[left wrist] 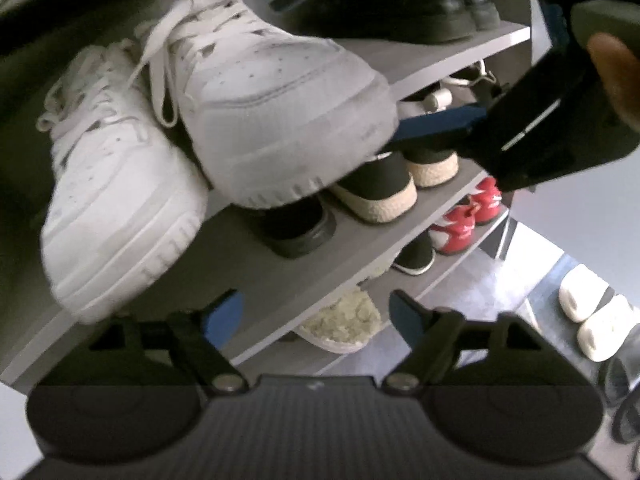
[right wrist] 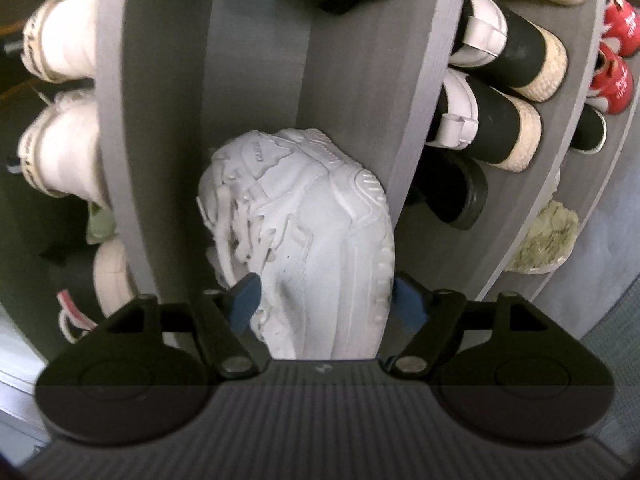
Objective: Organize scattered shoes
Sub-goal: 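Push the white sneakers deeper into the shelf with the right tool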
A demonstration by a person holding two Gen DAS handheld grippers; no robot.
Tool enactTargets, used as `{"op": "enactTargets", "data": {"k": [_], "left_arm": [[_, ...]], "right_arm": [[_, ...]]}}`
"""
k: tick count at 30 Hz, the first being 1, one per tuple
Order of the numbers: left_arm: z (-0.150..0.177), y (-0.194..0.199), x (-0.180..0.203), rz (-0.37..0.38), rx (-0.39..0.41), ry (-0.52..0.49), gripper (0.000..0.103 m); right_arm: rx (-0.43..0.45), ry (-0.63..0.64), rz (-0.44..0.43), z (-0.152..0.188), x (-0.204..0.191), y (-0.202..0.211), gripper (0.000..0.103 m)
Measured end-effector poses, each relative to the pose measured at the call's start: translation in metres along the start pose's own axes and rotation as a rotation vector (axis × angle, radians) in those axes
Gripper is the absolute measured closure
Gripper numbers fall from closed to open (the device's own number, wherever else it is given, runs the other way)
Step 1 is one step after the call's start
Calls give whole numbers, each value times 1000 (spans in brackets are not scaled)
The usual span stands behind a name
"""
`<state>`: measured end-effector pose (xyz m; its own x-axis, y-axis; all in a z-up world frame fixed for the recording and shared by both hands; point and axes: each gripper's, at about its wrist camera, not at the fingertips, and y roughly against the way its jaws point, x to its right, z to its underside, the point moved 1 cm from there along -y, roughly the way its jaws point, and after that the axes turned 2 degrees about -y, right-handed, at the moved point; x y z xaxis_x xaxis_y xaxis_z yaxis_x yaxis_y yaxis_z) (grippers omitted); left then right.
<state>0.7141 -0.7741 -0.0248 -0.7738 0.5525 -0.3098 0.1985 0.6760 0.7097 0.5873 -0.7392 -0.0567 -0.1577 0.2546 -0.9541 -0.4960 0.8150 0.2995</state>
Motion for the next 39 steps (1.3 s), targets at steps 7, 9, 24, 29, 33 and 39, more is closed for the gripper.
{"op": "enactTargets", "data": {"k": [7,9,24,29,33,39], "left_arm": [[18,20,1,-32,48,12,17],[22,39,-13,-43,84,58,17],[7,19,-49,-55,26,131,38],[3,5,-47,-37,-2,95,32],[15,11,-34,-32,11,23,17],[54,40,5,57,-63,35,10]], "right_arm": [[29,13,15,21,2,24,38],[23,8,19,28,2,26,45],[23,37,56,26,-7,-10,60],[15,32,74,24,-2,-4,59],[42,55,110,37,1,34,59],[137,120,271,63,12,116,59]]}}
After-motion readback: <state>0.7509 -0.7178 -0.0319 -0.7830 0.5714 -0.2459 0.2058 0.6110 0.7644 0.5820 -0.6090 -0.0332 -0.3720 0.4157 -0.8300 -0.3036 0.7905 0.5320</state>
